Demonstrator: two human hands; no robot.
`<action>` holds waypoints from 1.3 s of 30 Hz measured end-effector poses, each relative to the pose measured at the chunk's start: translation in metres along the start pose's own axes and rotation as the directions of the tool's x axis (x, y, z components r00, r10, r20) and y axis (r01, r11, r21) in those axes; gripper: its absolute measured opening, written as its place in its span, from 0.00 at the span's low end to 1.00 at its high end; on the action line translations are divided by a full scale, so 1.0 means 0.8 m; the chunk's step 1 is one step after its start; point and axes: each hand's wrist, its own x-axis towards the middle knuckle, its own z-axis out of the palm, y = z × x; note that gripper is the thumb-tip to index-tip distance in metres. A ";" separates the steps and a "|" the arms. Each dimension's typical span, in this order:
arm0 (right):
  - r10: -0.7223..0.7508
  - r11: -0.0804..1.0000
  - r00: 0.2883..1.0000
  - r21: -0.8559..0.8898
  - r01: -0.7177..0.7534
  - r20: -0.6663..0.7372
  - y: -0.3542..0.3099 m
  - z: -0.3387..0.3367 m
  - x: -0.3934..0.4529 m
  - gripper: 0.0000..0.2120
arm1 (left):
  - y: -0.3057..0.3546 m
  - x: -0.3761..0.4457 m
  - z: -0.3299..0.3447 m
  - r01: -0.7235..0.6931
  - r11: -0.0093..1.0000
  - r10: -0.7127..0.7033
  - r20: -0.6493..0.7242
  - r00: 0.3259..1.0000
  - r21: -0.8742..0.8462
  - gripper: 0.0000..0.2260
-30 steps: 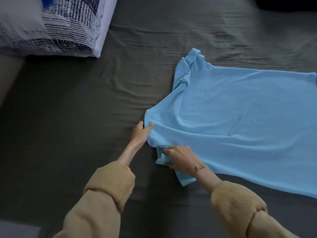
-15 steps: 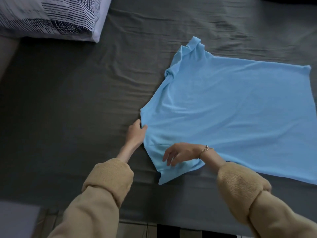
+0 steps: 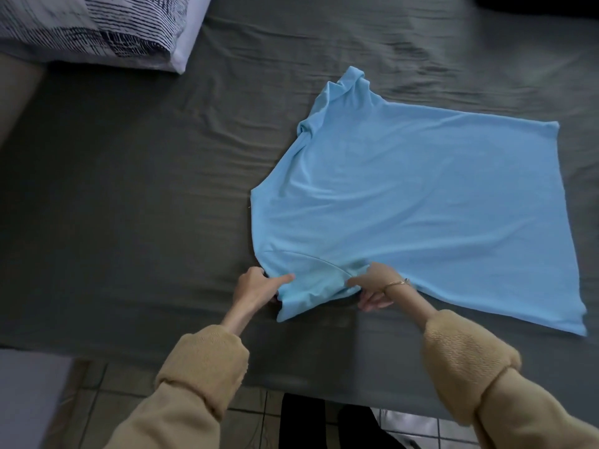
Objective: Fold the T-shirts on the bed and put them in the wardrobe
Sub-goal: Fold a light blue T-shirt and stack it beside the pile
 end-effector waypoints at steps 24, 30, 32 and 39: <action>-0.125 0.947 0.985 0.281 0.154 -0.116 0.058 0.035 -0.010 0.13 | -0.008 -0.050 0.036 0.055 0.988 -0.079 0.167 0.983 0.142 0.11; -0.242 0.938 0.913 0.163 0.307 -0.329 0.063 0.025 -0.008 0.17 | 0.004 -0.056 0.043 0.058 0.892 0.055 -0.235 0.970 0.449 0.07; -0.266 0.951 0.879 0.039 0.306 -0.395 0.063 0.020 -0.012 0.16 | 0.006 -0.055 0.049 0.029 0.847 0.150 -0.291 0.945 0.532 0.07; -0.402 0.916 0.783 -0.216 0.338 -0.474 0.059 0.015 -0.017 0.15 | 0.011 -0.047 0.074 -0.348 0.701 0.514 -0.102 0.852 0.623 0.08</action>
